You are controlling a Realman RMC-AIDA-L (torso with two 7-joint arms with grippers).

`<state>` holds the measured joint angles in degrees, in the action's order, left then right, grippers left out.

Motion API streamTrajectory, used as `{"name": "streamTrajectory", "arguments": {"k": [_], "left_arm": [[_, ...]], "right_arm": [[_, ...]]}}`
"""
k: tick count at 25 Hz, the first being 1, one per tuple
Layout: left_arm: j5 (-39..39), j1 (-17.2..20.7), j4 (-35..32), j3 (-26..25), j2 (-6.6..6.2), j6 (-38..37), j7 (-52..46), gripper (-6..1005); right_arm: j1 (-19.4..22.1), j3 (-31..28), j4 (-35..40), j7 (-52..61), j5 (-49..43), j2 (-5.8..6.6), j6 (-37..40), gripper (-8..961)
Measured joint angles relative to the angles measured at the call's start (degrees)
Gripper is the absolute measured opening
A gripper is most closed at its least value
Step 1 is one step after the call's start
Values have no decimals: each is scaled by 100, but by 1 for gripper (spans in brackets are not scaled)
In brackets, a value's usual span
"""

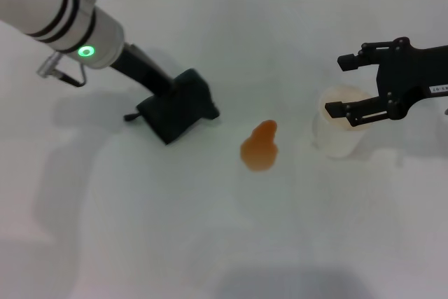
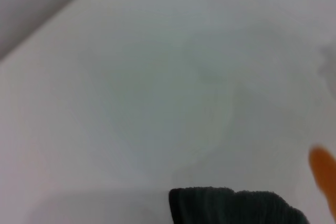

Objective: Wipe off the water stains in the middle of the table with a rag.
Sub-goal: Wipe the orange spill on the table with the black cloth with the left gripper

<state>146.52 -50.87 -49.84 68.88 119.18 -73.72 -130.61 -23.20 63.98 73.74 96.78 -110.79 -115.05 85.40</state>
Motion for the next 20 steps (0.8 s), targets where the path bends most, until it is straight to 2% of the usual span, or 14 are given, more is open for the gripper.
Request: {"name": "streamTrajectory", "arguments": {"k": [2,4,12,20], "left_arm": [[-110,-6,43,96,0,158,-5,73],[-446,-61,327,546,7,731,-34,69],[-1462,-309,1100,1479,40,1941,-40,69],[-2583,-315,1129,2337,46,2673,-39,69]], "right_arm": [[0,-1,0,-10,0,0,-4,830],[0,0,-1,-24,1,-3,-6,830],[-34,18,-10,-37,1,-10,-15,830],[-37,40,-35,-37,6,-16,-15,830]]}}
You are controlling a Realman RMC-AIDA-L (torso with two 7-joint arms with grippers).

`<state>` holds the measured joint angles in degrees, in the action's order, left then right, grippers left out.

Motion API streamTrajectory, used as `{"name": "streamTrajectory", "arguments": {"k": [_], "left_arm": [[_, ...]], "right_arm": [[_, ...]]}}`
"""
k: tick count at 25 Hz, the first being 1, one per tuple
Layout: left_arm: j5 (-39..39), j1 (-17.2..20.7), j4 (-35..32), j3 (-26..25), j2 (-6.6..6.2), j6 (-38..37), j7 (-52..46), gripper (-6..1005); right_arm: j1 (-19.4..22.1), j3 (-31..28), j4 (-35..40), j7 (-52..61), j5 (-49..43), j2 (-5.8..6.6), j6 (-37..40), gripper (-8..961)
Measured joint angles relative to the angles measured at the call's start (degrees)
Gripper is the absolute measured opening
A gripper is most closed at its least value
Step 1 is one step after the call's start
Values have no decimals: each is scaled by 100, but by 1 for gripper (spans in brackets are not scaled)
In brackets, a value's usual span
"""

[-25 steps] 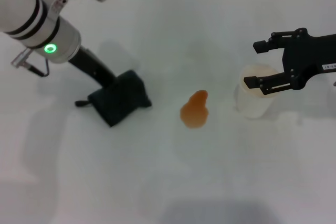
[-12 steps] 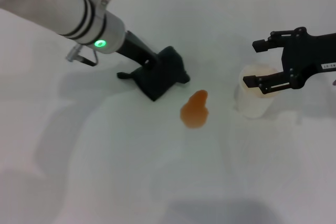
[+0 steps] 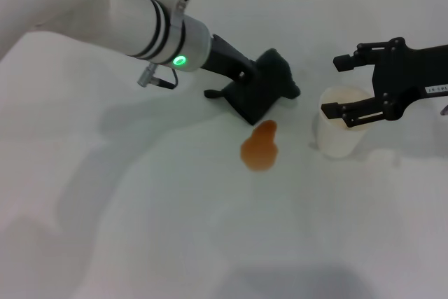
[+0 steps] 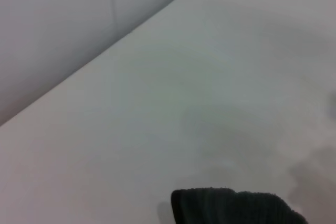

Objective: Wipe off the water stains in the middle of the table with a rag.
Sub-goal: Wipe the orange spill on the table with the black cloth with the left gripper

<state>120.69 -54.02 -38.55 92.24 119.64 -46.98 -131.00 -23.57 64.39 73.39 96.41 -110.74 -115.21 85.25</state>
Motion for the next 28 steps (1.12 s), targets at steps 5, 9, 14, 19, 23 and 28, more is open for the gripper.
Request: {"name": "streamTrajectory", "arguments": {"k": [5,9,14,19,23,28], "left_arm": [[-189,-15,-33,581,-1,-90,-100,69],[-128,-76,-42,809,-12,-323,-261,69],[8,-86,-39,825,-20,-611,-287,69],[95,-90,-202,851,-26,-949,-265,68],[328,-16,-512,855,-15,-1387,-282,68],[374,-15,-635,857,-15,-1947,-264,68]], "right_arm": [[-14,-19,-51,-5,0,-1,0,830],[2,-34,-53,-6,0,5,0,830],[20,-34,-53,-8,-1,10,0,830],[26,-40,-53,-8,-8,18,0,830],[34,-40,-53,-8,-11,24,0,830],[37,-49,-53,-8,-14,29,0,830]]}}
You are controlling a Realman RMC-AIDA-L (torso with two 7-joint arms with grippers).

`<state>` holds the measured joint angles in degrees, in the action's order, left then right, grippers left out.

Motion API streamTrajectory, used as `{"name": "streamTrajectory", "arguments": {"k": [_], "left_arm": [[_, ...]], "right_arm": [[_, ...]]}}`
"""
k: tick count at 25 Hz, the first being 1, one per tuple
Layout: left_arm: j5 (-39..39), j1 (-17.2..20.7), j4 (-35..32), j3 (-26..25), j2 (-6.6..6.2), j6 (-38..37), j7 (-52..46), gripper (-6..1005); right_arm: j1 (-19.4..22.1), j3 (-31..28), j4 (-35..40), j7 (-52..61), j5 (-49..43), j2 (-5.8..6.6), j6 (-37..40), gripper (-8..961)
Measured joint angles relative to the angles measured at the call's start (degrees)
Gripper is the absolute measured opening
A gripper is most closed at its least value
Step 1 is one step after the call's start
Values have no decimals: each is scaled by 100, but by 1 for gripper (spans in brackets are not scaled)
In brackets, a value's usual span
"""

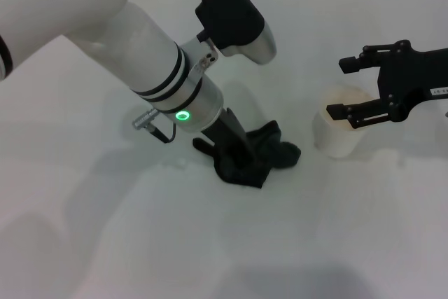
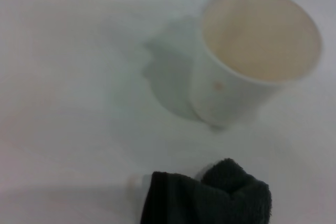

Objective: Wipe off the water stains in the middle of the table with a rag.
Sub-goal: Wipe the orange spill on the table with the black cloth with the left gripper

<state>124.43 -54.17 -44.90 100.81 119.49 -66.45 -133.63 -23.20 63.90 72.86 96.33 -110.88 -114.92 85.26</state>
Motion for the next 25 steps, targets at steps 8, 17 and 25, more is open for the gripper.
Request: {"name": "streamTrajectory", "arguments": {"k": [8,17,25], "left_arm": [[-40,14,-252,7,10,-702,164,68],[698,52,-178,-38,4,-131,-409,68],[1648,-54,156,-186,-5,854,-1718,69]], "right_arm": [[0,-12,0,0,-4,6,0,829],[0,-61,0,0,-12,-2,10,829],[0,-62,0,0,-6,-4,10,829]]}}
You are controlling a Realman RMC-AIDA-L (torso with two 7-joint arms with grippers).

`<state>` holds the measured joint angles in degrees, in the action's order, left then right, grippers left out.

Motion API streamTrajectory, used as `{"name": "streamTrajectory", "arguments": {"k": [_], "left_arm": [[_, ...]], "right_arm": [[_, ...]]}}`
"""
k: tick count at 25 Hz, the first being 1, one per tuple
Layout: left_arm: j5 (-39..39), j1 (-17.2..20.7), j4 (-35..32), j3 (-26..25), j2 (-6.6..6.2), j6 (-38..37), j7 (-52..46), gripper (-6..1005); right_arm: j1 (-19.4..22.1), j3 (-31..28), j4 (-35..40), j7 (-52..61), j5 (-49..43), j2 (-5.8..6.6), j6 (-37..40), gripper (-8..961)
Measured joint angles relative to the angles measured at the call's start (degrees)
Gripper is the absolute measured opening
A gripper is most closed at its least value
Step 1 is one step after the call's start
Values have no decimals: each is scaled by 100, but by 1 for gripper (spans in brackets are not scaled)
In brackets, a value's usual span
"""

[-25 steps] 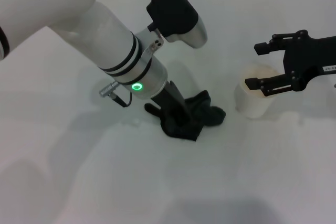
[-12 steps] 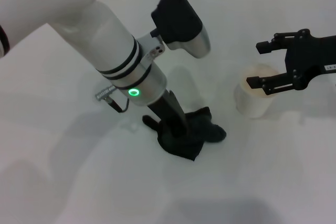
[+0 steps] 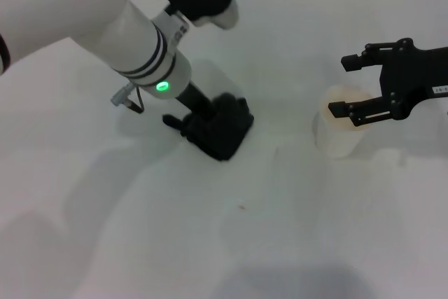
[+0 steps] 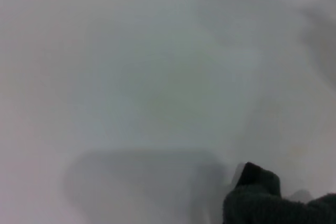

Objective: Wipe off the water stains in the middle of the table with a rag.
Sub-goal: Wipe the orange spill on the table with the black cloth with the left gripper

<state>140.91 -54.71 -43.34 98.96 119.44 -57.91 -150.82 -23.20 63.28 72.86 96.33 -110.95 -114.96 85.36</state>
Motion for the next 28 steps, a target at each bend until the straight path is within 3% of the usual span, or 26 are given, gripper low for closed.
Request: {"name": "streamTrajectory", "arguments": {"k": [6,28], "left_arm": [[360,7,-24,-10,-10,342,-627,73],[-982,-75,-177,428,24,-160,1499,85]], "right_arm": [[0,0,0,4,-4,0,17,829],[-9,1,-69,0,-24,0,-11,830]]}}
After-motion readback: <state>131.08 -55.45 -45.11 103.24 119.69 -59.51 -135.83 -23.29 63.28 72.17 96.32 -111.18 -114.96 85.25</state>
